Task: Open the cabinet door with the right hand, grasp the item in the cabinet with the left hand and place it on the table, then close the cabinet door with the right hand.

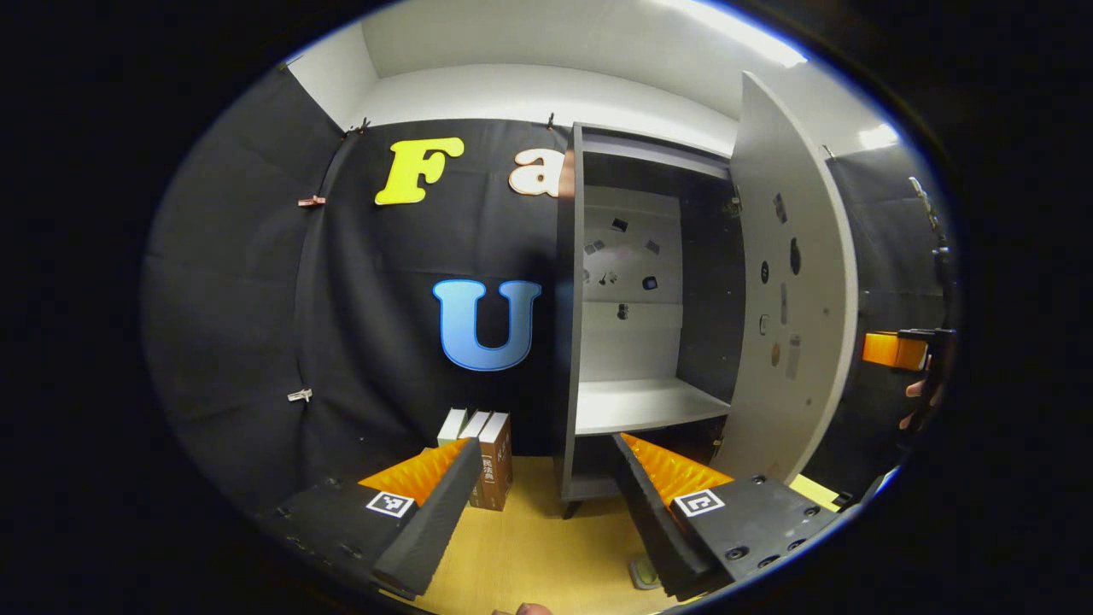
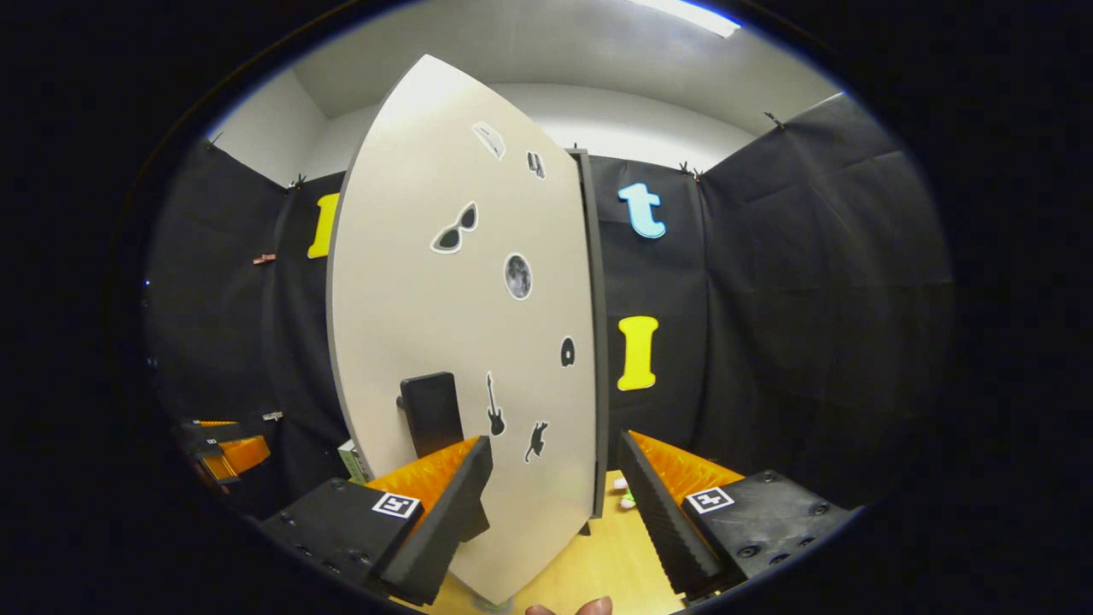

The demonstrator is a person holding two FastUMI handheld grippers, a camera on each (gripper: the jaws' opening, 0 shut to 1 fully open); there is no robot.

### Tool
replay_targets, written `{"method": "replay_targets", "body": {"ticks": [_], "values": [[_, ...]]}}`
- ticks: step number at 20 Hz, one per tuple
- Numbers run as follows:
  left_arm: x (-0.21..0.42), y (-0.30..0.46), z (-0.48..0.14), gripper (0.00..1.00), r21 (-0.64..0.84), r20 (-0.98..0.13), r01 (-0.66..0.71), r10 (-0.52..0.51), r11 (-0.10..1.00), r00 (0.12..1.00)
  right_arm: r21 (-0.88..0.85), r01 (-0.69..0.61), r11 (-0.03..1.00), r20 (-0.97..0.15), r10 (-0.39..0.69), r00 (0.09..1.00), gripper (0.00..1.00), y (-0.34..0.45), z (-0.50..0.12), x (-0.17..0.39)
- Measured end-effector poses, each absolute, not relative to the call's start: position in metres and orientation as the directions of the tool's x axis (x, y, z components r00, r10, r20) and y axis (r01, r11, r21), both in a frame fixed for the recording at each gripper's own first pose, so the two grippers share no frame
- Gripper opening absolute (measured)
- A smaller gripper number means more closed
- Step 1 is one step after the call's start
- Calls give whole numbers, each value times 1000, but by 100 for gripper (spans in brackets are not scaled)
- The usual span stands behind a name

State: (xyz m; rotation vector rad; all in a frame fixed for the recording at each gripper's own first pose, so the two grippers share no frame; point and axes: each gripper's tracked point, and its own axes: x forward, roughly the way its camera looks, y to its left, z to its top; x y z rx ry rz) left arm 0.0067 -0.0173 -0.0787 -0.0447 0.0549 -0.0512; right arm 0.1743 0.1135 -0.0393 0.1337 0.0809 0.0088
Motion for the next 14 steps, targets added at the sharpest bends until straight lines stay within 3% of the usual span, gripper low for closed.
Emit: {"method": "replay_targets", "body": {"ticks": [7,14], "values": [[1,-7,-70,95,-49,-41,37,-39,998,998,159,-111,981,-59,121,991,97,171,-32,180],[-5,-8,-69,95,-49,-34,41,-43,998,998,130,-134,982,-53,142,988,97,177,-31,176]]}}
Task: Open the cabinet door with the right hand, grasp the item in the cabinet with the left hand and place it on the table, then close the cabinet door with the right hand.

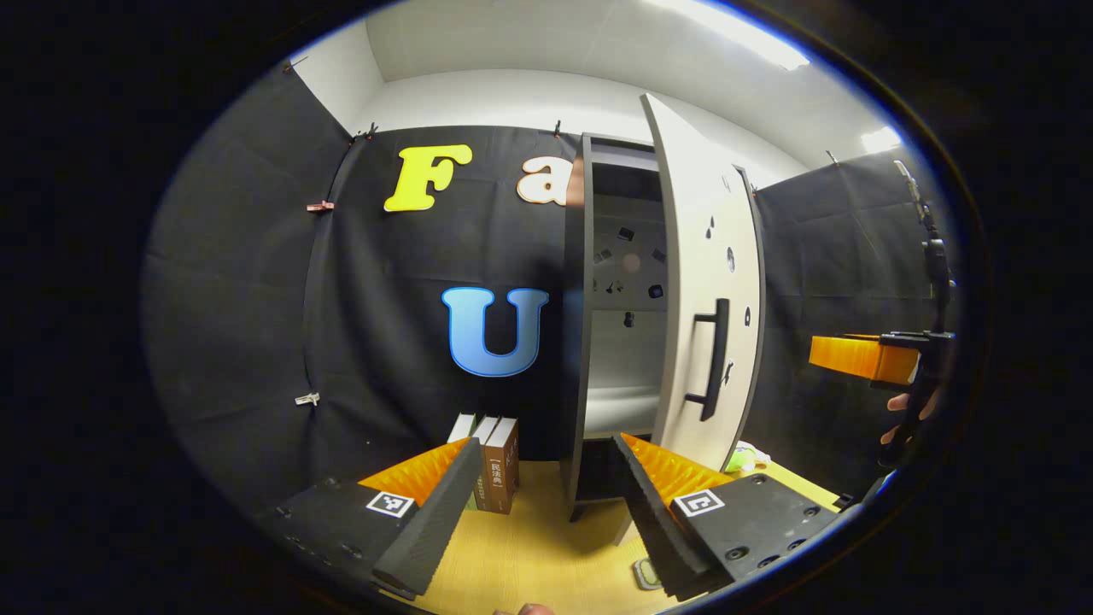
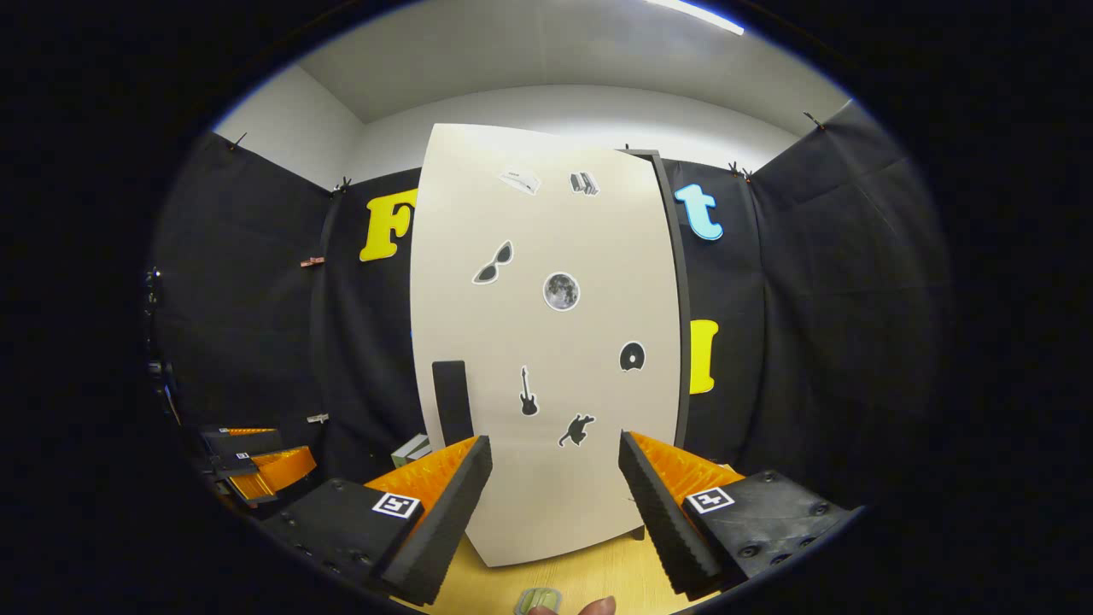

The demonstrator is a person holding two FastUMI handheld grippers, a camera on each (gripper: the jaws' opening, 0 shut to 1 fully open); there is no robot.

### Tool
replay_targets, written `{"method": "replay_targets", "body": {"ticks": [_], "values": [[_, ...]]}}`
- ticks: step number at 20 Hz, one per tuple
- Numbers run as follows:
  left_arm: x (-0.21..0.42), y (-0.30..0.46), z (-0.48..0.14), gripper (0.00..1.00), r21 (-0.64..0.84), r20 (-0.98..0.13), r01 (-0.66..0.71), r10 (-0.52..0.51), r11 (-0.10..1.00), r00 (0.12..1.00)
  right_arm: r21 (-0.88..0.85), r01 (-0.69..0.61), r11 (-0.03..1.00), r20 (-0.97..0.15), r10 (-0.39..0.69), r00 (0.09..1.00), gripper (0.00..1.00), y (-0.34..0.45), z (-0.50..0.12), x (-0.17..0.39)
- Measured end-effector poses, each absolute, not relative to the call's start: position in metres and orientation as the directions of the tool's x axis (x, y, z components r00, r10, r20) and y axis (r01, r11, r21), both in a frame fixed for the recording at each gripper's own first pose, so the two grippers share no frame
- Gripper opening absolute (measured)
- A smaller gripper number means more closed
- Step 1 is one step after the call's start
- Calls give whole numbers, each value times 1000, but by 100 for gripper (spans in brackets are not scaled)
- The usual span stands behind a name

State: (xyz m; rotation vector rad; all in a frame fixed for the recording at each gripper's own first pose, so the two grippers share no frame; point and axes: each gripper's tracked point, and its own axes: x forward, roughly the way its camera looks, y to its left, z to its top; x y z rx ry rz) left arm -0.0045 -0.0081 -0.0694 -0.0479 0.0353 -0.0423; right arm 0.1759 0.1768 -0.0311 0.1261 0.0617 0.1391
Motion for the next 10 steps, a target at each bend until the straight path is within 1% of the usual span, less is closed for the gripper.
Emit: {"method": "replay_targets", "body": {"ticks": [10], "values": [[-8,-17,-68,95,-37,-31,51,-52,998,998,119,-113,986,-60,121,991,97,170,-36,165]]}}
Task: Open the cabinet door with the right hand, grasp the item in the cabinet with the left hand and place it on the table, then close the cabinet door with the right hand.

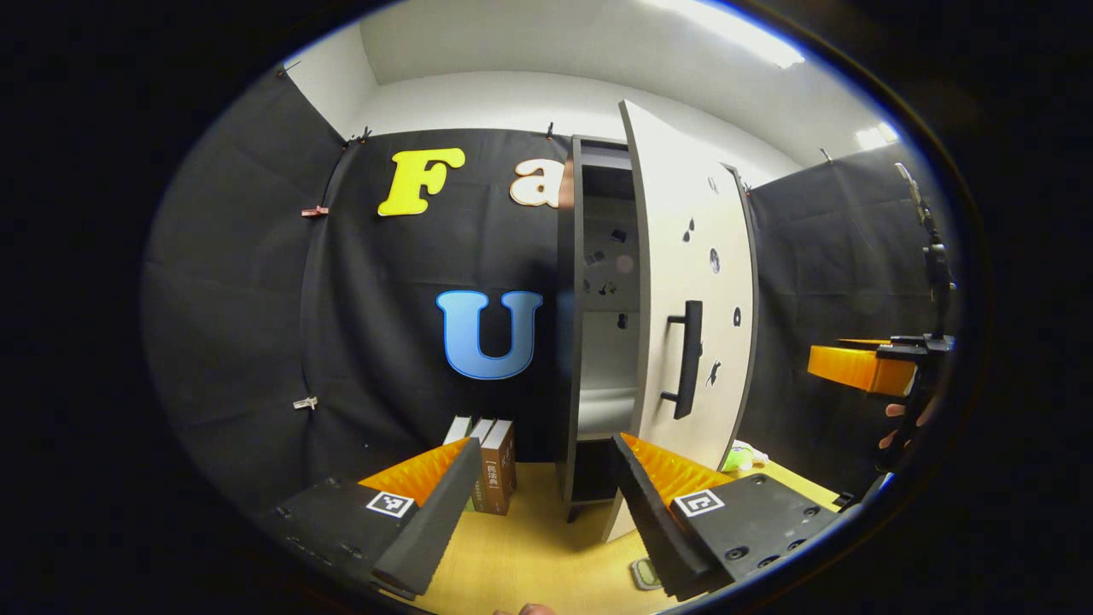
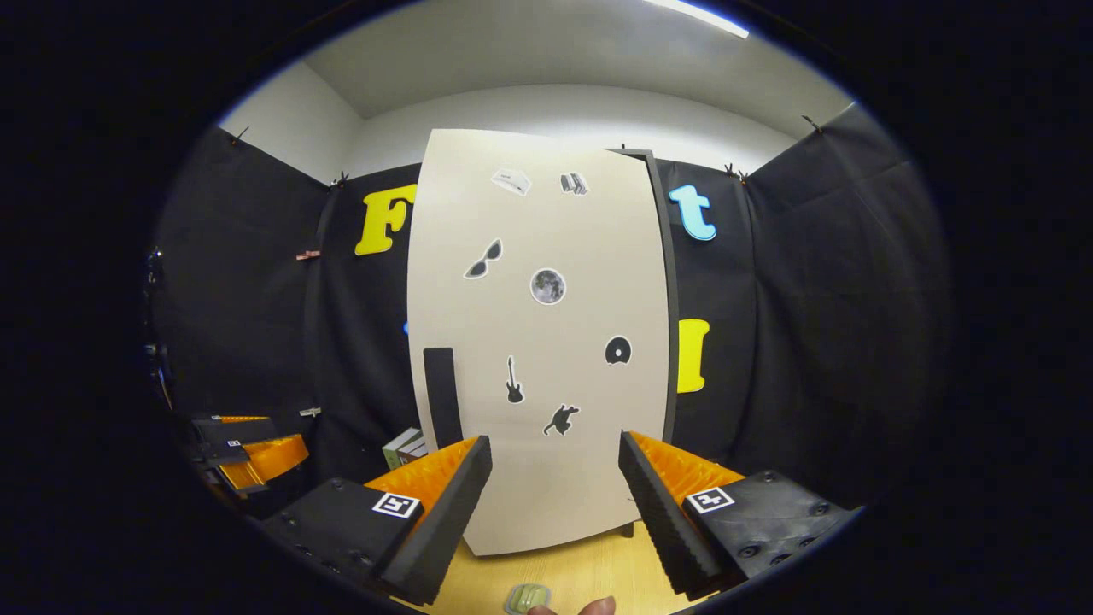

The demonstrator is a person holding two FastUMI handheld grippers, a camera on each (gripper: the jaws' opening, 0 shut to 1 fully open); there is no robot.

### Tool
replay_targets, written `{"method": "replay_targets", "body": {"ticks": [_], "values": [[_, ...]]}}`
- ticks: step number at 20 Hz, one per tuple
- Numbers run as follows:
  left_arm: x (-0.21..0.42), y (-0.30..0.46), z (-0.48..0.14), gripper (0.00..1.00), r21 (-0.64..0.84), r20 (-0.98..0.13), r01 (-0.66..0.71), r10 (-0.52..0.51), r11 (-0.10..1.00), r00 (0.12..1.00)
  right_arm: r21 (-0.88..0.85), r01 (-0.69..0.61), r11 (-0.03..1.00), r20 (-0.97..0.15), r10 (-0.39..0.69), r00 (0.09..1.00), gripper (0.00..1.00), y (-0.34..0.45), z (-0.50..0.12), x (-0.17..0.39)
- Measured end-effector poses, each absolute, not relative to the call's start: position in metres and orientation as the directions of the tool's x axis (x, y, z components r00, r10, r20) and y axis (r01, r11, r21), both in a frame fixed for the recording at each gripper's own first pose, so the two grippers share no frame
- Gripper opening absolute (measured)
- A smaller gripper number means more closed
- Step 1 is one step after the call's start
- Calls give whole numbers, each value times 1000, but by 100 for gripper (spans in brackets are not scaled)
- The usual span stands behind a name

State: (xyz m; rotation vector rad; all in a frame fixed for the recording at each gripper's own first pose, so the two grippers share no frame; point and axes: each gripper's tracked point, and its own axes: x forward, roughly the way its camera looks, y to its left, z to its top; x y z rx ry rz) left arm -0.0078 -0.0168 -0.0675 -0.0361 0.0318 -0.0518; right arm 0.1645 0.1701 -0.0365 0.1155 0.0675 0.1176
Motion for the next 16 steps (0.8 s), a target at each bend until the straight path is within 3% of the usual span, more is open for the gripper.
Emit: {"method": "replay_targets", "body": {"ticks": [16], "values": [[-6,-25,-64,95,-9,-27,57,-57,998,998,94,-94,991,-58,100,993,97,158,-41,166]]}}
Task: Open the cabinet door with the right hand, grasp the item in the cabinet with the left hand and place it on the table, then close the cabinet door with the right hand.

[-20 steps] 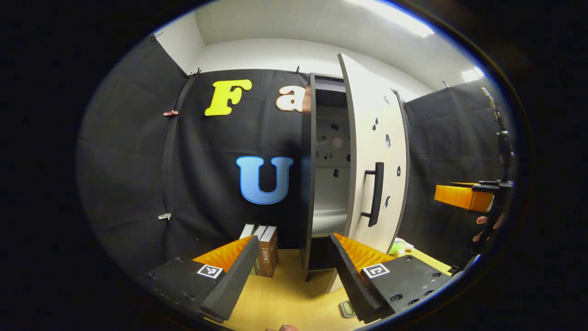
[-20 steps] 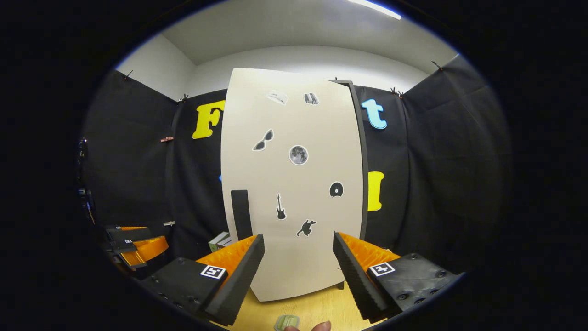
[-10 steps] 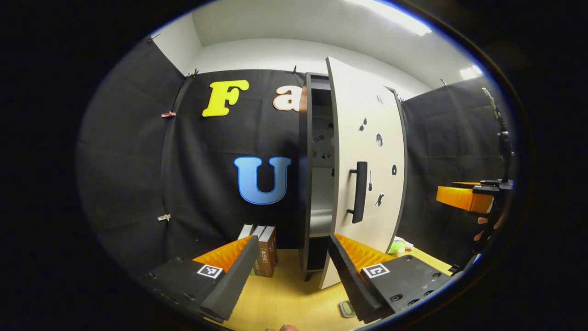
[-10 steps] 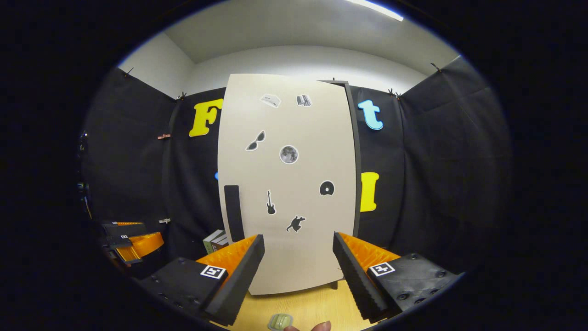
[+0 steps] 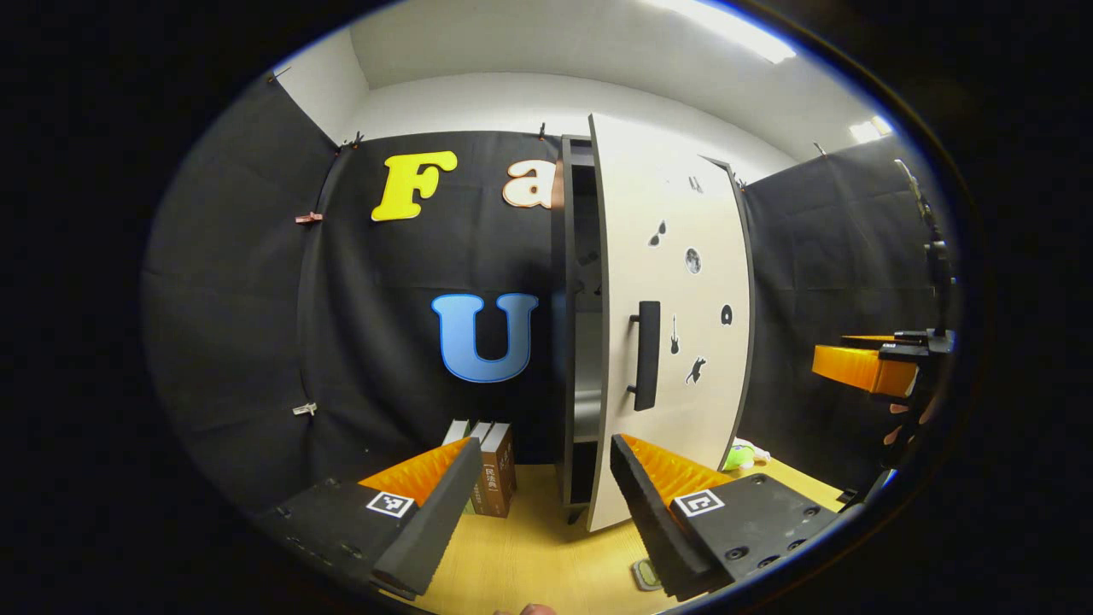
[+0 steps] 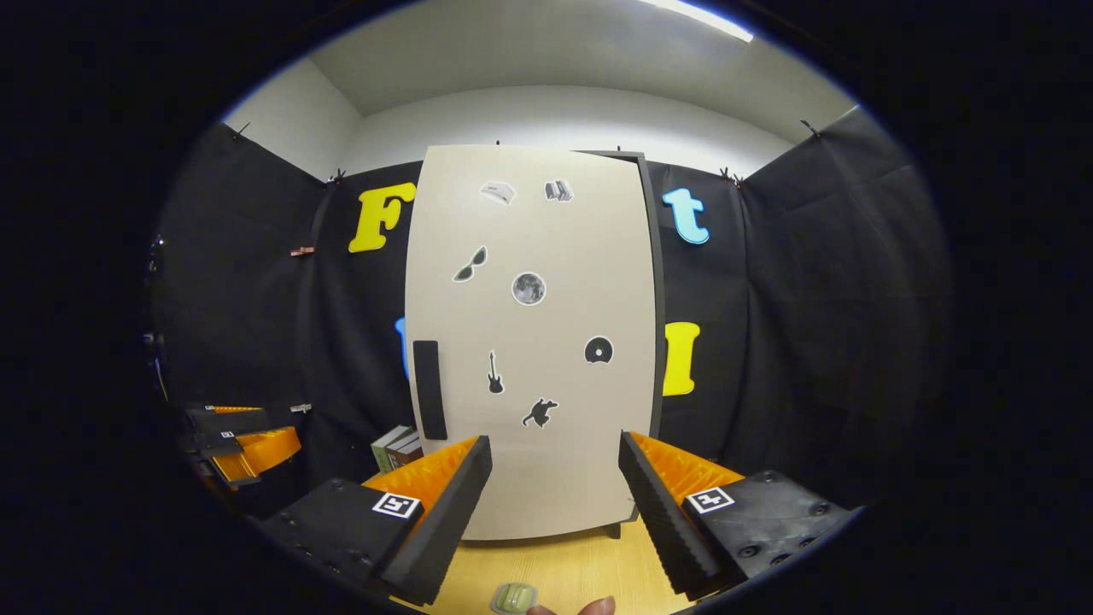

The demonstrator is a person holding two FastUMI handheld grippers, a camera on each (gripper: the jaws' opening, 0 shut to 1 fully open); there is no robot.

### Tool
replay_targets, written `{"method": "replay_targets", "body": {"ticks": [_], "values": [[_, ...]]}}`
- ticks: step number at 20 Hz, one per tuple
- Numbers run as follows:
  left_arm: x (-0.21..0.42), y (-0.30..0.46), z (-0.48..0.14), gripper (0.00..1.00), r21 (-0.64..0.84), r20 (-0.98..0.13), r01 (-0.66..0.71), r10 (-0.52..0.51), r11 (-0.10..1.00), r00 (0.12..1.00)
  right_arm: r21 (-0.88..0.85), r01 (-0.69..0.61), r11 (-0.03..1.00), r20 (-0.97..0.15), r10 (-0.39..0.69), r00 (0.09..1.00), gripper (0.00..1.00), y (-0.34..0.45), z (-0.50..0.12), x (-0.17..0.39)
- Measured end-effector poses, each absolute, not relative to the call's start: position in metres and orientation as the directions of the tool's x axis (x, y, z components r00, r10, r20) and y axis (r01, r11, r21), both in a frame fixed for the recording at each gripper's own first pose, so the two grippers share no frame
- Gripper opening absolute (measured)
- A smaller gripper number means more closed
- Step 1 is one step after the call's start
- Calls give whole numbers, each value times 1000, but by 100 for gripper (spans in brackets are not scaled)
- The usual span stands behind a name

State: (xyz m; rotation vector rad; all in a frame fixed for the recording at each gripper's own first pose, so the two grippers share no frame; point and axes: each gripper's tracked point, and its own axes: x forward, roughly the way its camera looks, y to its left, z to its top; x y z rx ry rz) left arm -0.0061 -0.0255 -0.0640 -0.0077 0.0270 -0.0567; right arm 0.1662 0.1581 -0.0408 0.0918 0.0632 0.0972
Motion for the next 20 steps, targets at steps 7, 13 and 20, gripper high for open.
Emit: {"method": "replay_targets", "body": {"ticks": [7,13,20], "values": [[-5,-25,-63,95,-5,-30,59,-59,998,998,80,-95,992,-57,100,993,97,158,-40,166],[-6,-25,-61,95,5,-25,56,-56,998,998,70,-98,993,-55,102,993,97,160,-41,164],[-6,-25,-60,95,2,-23,50,-50,999,999,66,-89,994,-52,93,994,97,156,-41,163]]}}
